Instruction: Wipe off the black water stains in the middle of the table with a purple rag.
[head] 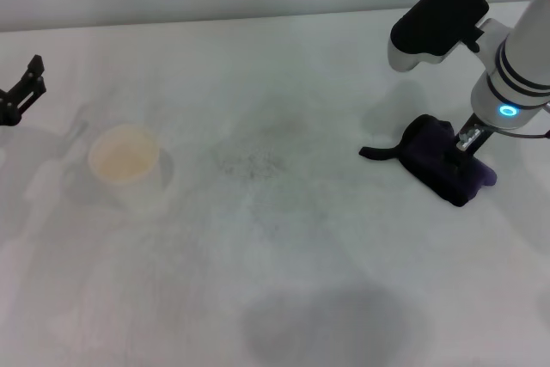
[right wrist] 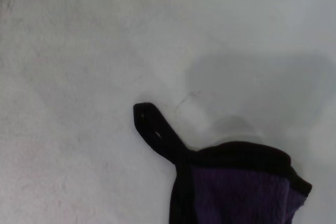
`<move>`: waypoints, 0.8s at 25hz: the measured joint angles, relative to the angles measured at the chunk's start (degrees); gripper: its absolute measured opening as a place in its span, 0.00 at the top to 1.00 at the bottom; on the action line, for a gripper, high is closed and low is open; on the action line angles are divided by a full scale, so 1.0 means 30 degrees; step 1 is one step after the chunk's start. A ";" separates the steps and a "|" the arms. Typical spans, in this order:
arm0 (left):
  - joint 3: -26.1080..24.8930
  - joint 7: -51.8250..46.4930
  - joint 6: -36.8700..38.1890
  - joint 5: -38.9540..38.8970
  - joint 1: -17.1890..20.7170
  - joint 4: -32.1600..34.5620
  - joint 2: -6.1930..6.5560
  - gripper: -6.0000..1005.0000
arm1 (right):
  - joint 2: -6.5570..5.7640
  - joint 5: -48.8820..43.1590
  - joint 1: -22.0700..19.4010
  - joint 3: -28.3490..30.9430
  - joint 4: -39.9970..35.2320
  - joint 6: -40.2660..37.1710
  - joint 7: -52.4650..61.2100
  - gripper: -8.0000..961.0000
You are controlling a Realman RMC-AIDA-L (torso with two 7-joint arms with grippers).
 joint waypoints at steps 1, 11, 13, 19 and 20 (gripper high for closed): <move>-0.0001 0.0005 0.0037 0.0000 -0.0005 0.0001 0.0000 0.12 | -0.0002 -0.0003 -0.0022 0.0015 -0.0001 -0.0042 -0.0014 0.72; -0.0030 0.0030 0.0191 0.0001 -0.0225 0.0000 0.0028 0.12 | 0.0112 0.0085 -0.0107 -0.0201 -0.0010 0.0057 -0.0962 0.72; -0.0031 0.0031 0.0291 0.0001 -0.0245 0.0000 0.0029 0.12 | 0.0088 0.0086 -0.0088 -0.0201 0.0046 0.0075 -0.0990 0.71; -0.0309 0.0040 0.0505 0.0005 -0.0143 -0.0011 0.0058 0.12 | 0.0053 0.0218 -0.0416 0.0173 0.1534 -0.0206 -0.1581 0.59; -0.0363 0.0045 0.0530 0.0007 -0.0137 -0.0025 0.0058 0.12 | 0.0036 0.0186 -0.0675 0.0458 0.2134 -0.0337 -0.1672 0.55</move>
